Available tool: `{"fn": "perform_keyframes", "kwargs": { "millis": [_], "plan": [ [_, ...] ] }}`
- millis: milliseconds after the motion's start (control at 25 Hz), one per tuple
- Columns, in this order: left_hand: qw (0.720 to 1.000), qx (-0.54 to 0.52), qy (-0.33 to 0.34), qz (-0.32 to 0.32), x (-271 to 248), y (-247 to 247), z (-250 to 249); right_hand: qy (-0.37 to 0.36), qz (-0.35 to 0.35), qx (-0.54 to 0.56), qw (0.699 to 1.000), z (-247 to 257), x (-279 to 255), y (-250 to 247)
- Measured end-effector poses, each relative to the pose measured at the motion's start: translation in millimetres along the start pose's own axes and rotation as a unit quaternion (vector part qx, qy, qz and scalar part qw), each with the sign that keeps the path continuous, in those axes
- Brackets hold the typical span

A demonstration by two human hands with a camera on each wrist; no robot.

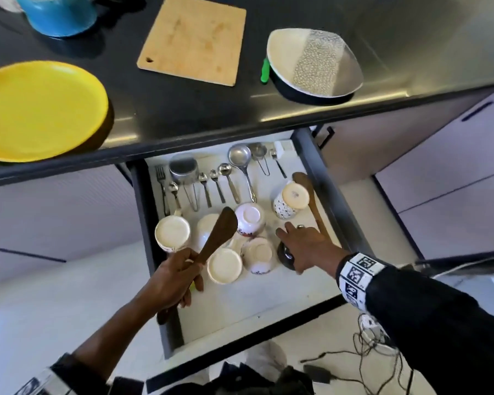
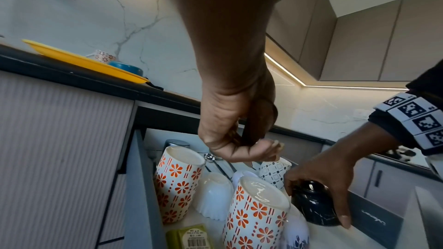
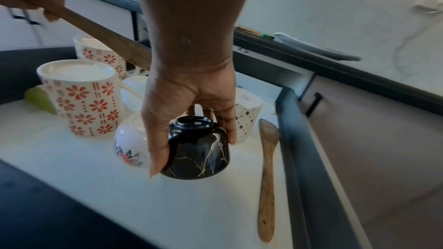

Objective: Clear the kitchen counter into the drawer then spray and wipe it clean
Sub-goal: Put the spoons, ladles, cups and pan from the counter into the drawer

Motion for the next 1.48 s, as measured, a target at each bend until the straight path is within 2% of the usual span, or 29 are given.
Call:
{"fn": "perform_keyframes", "kwargs": {
  "millis": [120,440,520,640,720,760,800,880,920,960,1000,1040,1080,1160,1240,1320,1400,1480],
  "plan": [
    [1.000,-0.005,-0.020,-0.023,0,7,1,-0.057,-0.018,-0.029,0.998,5,9,-2],
    [0.999,-0.026,-0.026,-0.023,19,49,-20,-0.128,-0.087,-0.060,0.986,-6,23,7],
    [0.999,-0.030,-0.019,-0.015,22,60,-27,-0.146,-0.078,-0.071,0.984,-11,25,13],
    [0.999,-0.043,-0.004,-0.009,27,76,-47,-0.158,-0.052,-0.024,0.986,-25,20,7],
    [0.999,-0.045,0.017,0.008,34,91,-66,-0.150,-0.044,0.087,0.984,-41,9,-7],
    [0.999,-0.042,0.031,0.009,38,97,-76,-0.146,-0.042,0.207,0.966,-51,2,-16],
    [0.998,-0.043,0.039,0.006,43,104,-83,-0.147,-0.029,0.362,0.920,-61,-6,-22],
    [0.997,-0.048,0.063,0.010,55,125,-102,-0.169,0.007,0.628,0.760,-76,-26,-34],
    [0.996,-0.036,0.080,0.023,62,139,-112,-0.171,0.014,0.703,0.690,-83,-35,-40],
    [0.994,-0.021,0.097,0.040,69,155,-122,-0.163,0.004,0.746,0.646,-91,-40,-42],
    [0.992,0.000,0.111,0.056,75,170,-131,-0.144,-0.022,0.769,0.622,-100,-44,-43],
    [0.991,0.016,0.117,0.065,85,184,-135,-0.117,-0.057,0.778,0.614,-110,-43,-42],
    [0.990,0.034,0.115,0.072,92,196,-138,-0.089,-0.089,0.776,0.618,-122,-42,-39],
    [0.988,0.090,0.099,0.080,105,215,-136,-0.051,-0.130,0.736,0.663,-145,-33,-29],
    [0.976,0.185,0.065,0.092,114,223,-118,-0.011,-0.168,0.663,0.729,-172,-21,-18],
    [0.962,0.252,0.043,0.095,117,222,-100,0.049,-0.202,0.549,0.810,-199,-8,-6],
    [0.953,0.289,0.049,0.081,116,216,-93,0.098,-0.189,0.427,0.879,-207,5,9],
    [0.948,0.304,0.062,0.065,116,208,-90,0.119,-0.149,0.361,0.913,-199,20,29]
  ]
}}
Point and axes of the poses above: each hand's wrist, its own x-axis towards the middle knuckle, its own y-axis out of the palm, z = x × y, the point moved 10 cm from there along x, towards the middle knuckle, and after that the axes turned 9 degrees about -x, right-handed, at the moved point
